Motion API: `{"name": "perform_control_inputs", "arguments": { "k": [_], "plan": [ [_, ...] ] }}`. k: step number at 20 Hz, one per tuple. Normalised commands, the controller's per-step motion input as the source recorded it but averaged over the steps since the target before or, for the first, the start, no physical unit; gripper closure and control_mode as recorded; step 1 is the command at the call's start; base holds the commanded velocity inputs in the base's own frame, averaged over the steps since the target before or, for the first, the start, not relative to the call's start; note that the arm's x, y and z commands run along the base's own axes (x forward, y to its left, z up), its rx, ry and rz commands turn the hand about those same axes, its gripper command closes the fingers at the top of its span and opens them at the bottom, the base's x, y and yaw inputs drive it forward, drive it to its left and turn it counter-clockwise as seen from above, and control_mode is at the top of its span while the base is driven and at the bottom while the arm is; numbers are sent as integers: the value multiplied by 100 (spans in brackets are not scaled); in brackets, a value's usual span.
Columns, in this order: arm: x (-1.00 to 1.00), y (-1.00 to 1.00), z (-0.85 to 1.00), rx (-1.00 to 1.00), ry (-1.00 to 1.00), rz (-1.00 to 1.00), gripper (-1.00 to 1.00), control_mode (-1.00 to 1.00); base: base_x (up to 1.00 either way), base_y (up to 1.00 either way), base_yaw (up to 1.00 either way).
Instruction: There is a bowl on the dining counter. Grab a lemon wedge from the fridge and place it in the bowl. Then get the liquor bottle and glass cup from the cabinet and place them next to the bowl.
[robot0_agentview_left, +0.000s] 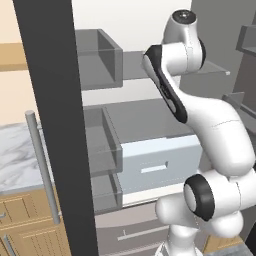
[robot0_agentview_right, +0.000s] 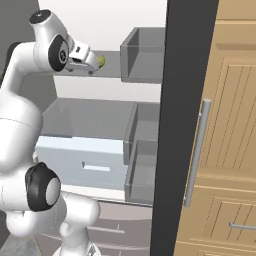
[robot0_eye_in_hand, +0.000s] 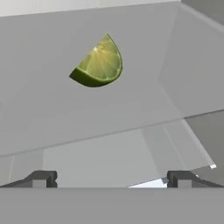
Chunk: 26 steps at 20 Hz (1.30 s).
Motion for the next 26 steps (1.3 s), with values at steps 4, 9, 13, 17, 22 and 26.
{"name": "perform_control_inputs", "arguments": {
  "k": [4, 9, 13, 17, 22, 26],
  "plan": [
    [53, 5, 0, -6, 0, -1, -100, -100, 0, 0, 0],
    [50, 4, 0, -4, 0, -1, -100, -100, 0, 0, 0],
    [37, 0, 0, 0, 0, 0, -100, -100, 0, 0, 0],
    [42, 0, 0, 0, 0, 0, -100, -100, 0, 0, 0],
    [38, 0, 0, 0, 0, 0, -100, -100, 0, 0, 0],
    [40, 0, 0, 0, 1, 0, -100, -100, 0, 0, 0]
  ]
}}
